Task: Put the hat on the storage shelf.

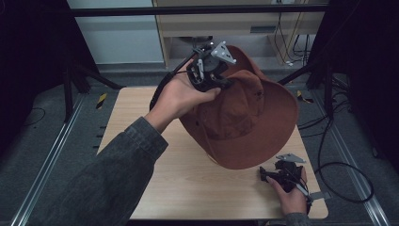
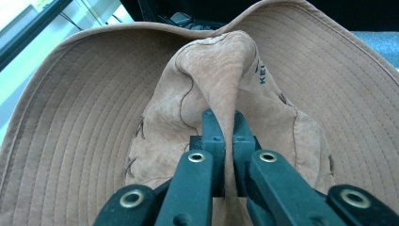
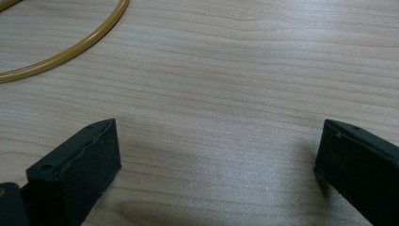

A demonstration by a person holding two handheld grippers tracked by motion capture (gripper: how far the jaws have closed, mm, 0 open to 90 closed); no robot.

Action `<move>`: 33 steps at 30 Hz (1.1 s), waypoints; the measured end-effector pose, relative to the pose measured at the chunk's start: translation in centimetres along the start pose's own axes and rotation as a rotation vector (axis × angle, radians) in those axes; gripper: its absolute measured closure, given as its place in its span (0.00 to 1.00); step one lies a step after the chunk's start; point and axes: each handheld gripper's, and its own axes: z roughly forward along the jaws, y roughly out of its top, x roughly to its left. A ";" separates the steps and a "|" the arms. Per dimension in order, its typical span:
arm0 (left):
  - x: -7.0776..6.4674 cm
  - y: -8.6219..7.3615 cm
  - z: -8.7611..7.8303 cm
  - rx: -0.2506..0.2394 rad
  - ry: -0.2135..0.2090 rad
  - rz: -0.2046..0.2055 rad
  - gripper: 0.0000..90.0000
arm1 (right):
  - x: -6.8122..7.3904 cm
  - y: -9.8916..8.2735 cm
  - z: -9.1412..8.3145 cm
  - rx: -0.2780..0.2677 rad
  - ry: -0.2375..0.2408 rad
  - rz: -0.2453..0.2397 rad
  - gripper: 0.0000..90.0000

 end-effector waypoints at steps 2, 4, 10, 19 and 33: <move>0.0 0.1 0.6 0.000 -0.004 -0.001 0.98 | 0.0 0.0 0.0 0.000 0.002 0.000 0.01; 0.0 0.1 0.8 0.002 -0.002 -0.001 0.98 | 0.0 0.0 0.0 0.000 0.001 -0.001 0.01; 0.4 -0.1 1.7 0.013 -0.001 -0.012 0.98 | 0.0 0.0 0.0 -0.001 0.001 0.001 0.01; 0.7 0.1 2.0 0.018 0.002 -0.015 0.98 | 0.0 0.0 0.0 -0.001 0.002 0.001 0.01; 0.7 0.3 5.0 0.047 -0.004 -0.016 0.98 | -0.1 0.0 0.0 -0.002 0.002 -0.009 0.01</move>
